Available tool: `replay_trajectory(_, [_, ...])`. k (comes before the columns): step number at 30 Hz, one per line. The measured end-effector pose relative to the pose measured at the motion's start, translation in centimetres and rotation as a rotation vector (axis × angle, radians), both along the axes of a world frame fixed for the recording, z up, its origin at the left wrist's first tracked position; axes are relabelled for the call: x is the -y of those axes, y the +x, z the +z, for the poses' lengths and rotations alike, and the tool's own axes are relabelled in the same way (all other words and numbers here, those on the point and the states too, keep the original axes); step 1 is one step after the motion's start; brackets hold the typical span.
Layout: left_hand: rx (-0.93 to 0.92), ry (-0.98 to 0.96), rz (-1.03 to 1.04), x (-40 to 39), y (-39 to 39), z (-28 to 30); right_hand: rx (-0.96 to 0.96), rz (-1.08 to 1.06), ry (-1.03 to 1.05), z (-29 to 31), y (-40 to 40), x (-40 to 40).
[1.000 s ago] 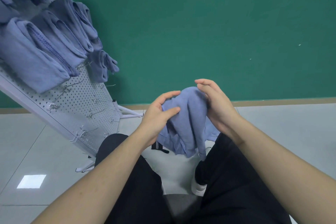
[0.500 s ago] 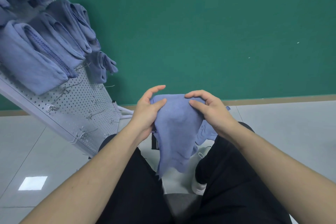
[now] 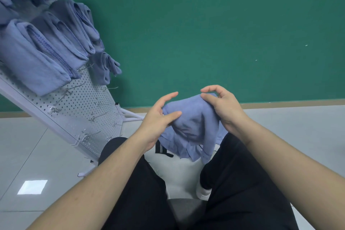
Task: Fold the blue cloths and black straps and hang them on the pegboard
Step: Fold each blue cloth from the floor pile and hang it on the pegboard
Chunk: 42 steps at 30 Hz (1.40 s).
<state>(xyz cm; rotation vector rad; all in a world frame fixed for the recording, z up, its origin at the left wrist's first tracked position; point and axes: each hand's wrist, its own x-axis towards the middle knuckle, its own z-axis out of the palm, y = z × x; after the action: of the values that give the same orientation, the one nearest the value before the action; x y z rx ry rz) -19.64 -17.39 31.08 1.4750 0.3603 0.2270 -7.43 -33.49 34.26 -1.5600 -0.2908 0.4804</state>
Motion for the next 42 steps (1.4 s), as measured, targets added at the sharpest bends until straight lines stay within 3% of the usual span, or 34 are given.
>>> replay_trajectory(5, [0.004,-0.075,0.227,0.2,1.0,1.0,-0.073,0.138,-0.086,0.7,0.1,0.4])
replay_trajectory(10, [-0.040,-0.146,0.259,0.1,1.3,2.0,-0.014,0.281,-0.211,0.6,0.1,0.8])
replay_trajectory(14, [-0.095,-0.122,0.268,-1.0,1.1,2.5,0.045,0.238,-0.202,0.3,0.7,0.6])
replay_trajectory(24, [-0.162,0.109,0.167,-2.7,1.3,4.1,0.063,0.373,-0.312,2.9,2.1,0.6])
replay_trajectory(29, [-0.198,0.095,0.058,-2.9,1.6,5.2,0.106,0.414,-0.405,4.2,2.8,0.6])
replay_trajectory(39, [-0.310,0.271,-0.080,-2.8,2.2,6.6,0.202,0.514,-0.647,5.0,3.9,0.3])
replay_trajectory(42, [-0.325,0.452,-0.117,-2.7,2.0,6.4,0.226,0.527,-0.694,5.0,4.0,0.3])
